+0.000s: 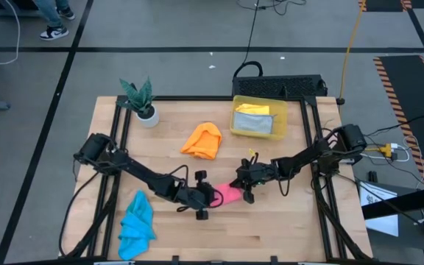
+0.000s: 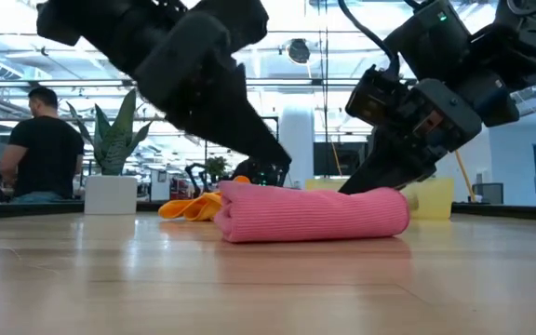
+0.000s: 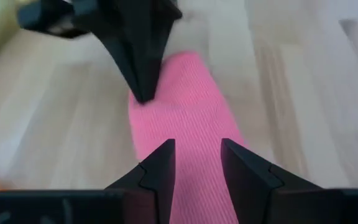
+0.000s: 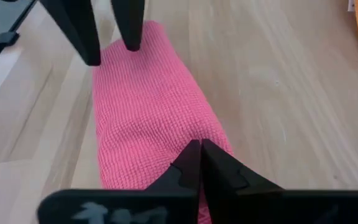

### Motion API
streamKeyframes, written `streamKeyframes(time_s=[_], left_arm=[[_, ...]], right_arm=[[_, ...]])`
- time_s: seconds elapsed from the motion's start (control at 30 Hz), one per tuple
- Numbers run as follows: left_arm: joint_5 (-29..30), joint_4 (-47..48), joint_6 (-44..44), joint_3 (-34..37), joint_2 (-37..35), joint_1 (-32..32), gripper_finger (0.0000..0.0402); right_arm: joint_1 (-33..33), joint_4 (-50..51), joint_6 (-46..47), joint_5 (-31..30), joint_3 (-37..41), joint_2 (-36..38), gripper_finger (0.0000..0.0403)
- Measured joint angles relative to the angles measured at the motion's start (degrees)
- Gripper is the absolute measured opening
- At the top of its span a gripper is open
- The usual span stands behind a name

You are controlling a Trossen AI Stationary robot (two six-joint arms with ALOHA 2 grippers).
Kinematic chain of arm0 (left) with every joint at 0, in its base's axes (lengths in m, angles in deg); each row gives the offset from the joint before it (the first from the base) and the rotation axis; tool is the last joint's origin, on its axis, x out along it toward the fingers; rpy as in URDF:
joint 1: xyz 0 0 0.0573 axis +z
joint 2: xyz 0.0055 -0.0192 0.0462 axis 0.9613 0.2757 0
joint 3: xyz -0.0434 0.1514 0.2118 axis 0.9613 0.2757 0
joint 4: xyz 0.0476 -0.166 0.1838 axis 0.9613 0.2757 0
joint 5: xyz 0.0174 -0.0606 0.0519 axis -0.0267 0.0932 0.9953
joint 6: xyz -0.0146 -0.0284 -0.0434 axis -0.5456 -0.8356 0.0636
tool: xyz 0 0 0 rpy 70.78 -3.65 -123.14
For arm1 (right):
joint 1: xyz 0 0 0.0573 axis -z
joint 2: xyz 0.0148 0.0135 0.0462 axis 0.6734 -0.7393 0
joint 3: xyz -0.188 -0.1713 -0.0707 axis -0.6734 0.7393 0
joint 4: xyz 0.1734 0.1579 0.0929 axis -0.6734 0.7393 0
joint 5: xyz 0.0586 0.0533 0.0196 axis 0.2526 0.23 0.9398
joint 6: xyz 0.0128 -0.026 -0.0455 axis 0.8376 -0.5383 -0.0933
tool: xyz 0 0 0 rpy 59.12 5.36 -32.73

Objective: Fold microfiber towels
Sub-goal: Fold the pink kitchen towel

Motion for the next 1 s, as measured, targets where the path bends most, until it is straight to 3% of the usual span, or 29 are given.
streamKeyframes(time_s=[0.23, 0.43, 0.73, 0.87, 1.0], left_arm=[[-0.2, 9.0, -6.5, 0.1, 0.9, 1.2, 0.0131], [-1.2, 10.3, -7.0, 0.0, 0.9, 0.9, 0.0131], [-1.3, 10.6, -6.6, 0.0, 0.9, 0.7, 0.0131], [-1.3, 10.6, -6.6, 0.0, 0.9, 0.7, 0.0131], [-1.3, 10.5, -6.6, 0.0, 0.9, 0.7, 0.0131]], right_arm=[[-0.1, 1.1, -0.2, 0.0, 0.0, 0.1, 0.0001], [-0.1, 1.9, -4.1, 0.0, 0.0, 0.3, 0.0002], [-1.2, 9.6, -8.4, -1.9, 0.0, 10.5, 0.0004], [-3.3, 6.2, -10.6, 0.5, 0.0, 11.3, 0.0037], [-5.7, 5.5, -12.8, 0.3, 0.0, 10.4, 0.0095]])
